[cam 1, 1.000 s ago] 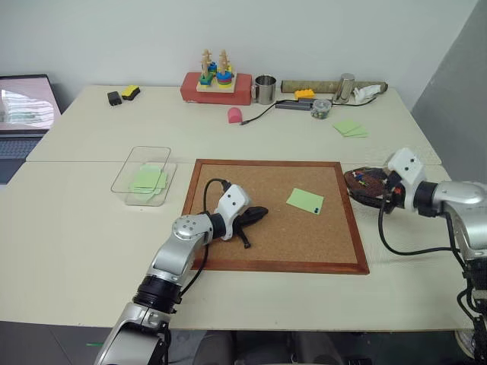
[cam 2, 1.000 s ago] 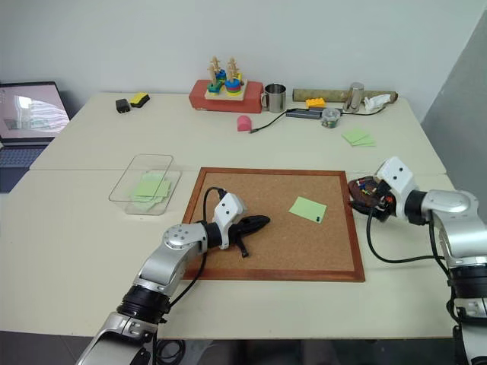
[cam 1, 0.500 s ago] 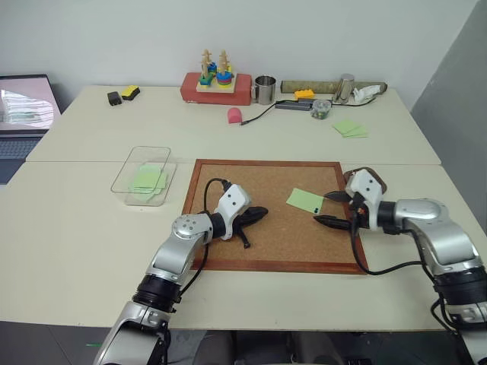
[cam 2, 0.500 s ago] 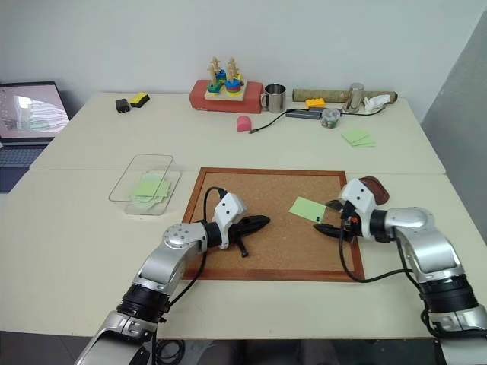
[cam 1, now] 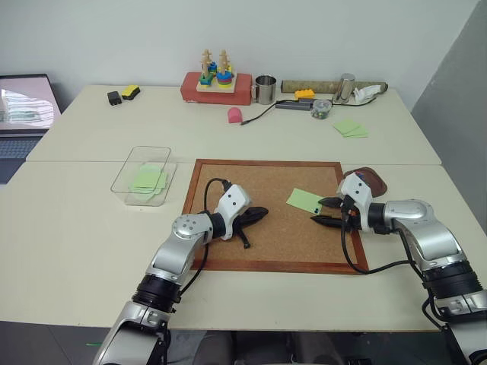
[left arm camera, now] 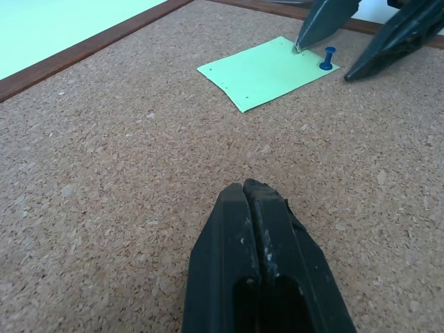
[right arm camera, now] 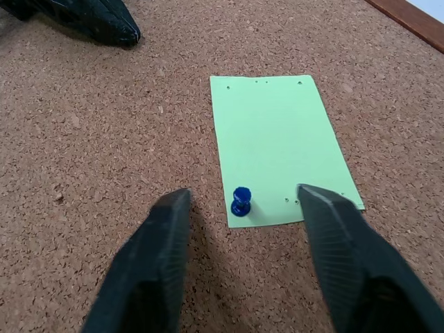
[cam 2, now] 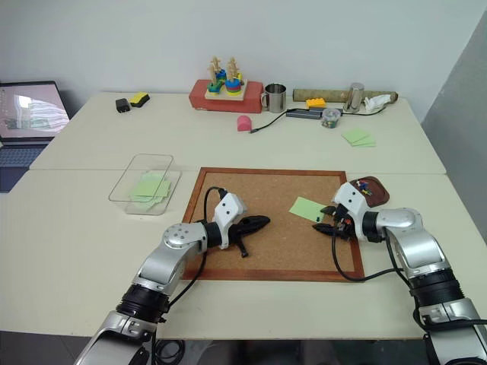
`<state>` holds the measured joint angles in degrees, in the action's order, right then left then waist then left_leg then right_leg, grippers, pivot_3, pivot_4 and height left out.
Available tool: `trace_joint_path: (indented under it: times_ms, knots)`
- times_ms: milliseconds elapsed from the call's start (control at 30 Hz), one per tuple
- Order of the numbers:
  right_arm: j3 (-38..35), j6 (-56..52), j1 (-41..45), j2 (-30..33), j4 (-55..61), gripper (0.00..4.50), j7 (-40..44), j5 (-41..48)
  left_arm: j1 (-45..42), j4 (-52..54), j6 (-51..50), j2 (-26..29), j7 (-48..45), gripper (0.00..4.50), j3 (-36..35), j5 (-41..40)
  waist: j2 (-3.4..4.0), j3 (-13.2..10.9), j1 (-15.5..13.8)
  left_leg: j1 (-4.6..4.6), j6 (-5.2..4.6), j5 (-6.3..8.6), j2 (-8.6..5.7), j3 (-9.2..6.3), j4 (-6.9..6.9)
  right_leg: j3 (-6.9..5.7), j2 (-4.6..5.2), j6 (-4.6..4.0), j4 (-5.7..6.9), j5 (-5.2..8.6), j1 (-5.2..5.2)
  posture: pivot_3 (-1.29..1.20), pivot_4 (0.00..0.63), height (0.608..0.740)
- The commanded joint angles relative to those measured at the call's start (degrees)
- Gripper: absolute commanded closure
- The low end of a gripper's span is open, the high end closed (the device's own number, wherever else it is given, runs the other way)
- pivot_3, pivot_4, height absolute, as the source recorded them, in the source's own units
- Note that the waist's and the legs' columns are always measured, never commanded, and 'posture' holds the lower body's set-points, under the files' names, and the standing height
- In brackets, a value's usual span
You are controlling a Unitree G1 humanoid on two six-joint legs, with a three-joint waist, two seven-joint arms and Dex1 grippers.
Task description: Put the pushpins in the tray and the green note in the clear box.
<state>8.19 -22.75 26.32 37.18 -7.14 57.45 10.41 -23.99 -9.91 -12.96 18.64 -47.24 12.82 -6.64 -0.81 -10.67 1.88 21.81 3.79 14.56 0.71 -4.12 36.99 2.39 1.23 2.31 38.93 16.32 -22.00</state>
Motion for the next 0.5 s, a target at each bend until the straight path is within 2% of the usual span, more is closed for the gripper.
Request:
trace_joint_path:
  times_ms: [33, 167, 233, 500]
  knots:
    - [-1.24, 1.11, 0.55, 0.21, 0.83, 3.15, 0.56, 0.66, 2.42, -2.23, -1.68, 0.49, -1.13, 4.50, 2.30, 1.20, 0.00, 0.00, 0.00, 0.00, 0.00, 0.00, 0.00, 0.00, 0.00, 0.00, 0.00, 0.00, 0.00, 0.00, 0.00, 0.00, 0.150, 0.740]
    - [-1.23, 1.17, 0.39, 0.12, 0.62, 4.09, 0.57, 0.58, 2.44, -2.21, -1.70, 0.51, -1.19, 4.50, 2.33, 1.19, 0.00, 0.00, 0.00, 0.00, 0.00, 0.00, 0.00, 0.00, 0.00, 0.00, 0.00, 0.00, 0.00, 0.00, 0.00, 0.00, 0.150, 0.740]
    - [-1.32, 1.21, 0.50, 0.17, 0.34, 4.41, 0.62, 0.59, 2.40, -2.31, -1.69, 0.51, -1.21, 4.50, 2.32, 1.19, 0.00, 0.00, 0.00, 0.00, 0.00, 0.00, 0.00, 0.00, 0.00, 0.00, 0.00, 0.00, 0.00, 0.00, 0.00, 0.00, 0.150, 0.740]
    - [-2.76, 0.87, 0.85, 0.80, 3.34, 4.46, 1.75, 2.16, 2.63, -2.17, -1.83, 0.55, -1.09, 4.50, 2.31, 1.22, 0.00, 0.00, -0.01, 0.00, 0.00, 0.00, 0.00, 0.00, 0.00, 0.00, 0.00, 0.00, 0.00, 0.00, 0.00, 0.00, 0.150, 0.740]
